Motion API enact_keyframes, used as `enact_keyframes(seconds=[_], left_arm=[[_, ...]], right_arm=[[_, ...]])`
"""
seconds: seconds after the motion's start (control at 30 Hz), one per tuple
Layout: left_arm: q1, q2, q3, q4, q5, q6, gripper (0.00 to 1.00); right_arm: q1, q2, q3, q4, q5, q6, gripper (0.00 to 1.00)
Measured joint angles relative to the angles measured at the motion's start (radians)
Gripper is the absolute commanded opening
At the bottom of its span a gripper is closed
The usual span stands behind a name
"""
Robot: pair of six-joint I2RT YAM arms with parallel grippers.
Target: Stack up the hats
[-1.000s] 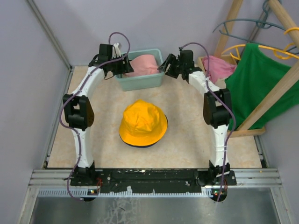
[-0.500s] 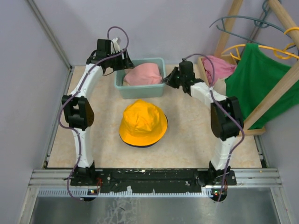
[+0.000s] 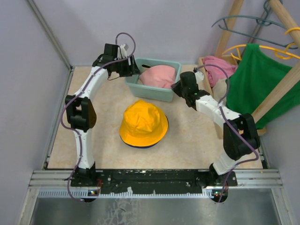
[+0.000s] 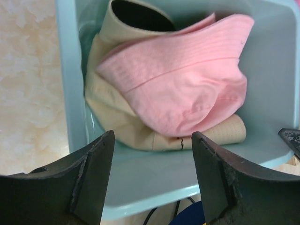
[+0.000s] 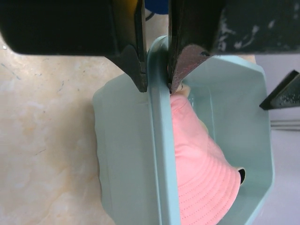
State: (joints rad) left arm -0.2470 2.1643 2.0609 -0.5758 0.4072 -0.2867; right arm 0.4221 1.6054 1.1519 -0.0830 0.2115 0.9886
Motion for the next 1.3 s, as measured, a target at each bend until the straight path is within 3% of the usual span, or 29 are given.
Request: enact_keyframes(seconds=[0.1,0.27,0.37,0.67,0.9,1.13,1.3], left_arm=[[-0.004,0.000,-0.007,0.002,-0.002,-0.004,0.73],[-0.004,0.001,-0.006,0.031,-0.002,-0.024,0.73],[-0.004,0.002,-0.006,0.053,-0.003,-0.039,0.73],[-0.025,0.031,0.100,0.062,-0.002,-0.058,0.73],[-0.039,0.019,0.103,0.040,-0.022,-0.036,0.77],[-0.024,-0.132,0.048,-0.031,-0.069,0.013,0.78],[-0.009,-0.285,-0.060,-0.030,-0.077,0.032,0.79]], right_arm=[[-0.007,0.000,0.000,-0.002,0.017,-0.005,0.43],[-0.012,-0.011,0.000,0.000,0.012,-0.018,0.67],[-0.012,-0.038,0.000,-0.006,0.013,-0.038,0.72],[-0.012,-0.169,0.036,-0.042,0.037,-0.232,0.77],[-0.008,0.169,0.482,-0.225,-0.089,-0.408,0.91],[-0.005,0.422,0.694,-0.454,-0.126,-0.501,0.94],[-0.002,0.522,0.783,-0.511,-0.125,-0.546,0.96]])
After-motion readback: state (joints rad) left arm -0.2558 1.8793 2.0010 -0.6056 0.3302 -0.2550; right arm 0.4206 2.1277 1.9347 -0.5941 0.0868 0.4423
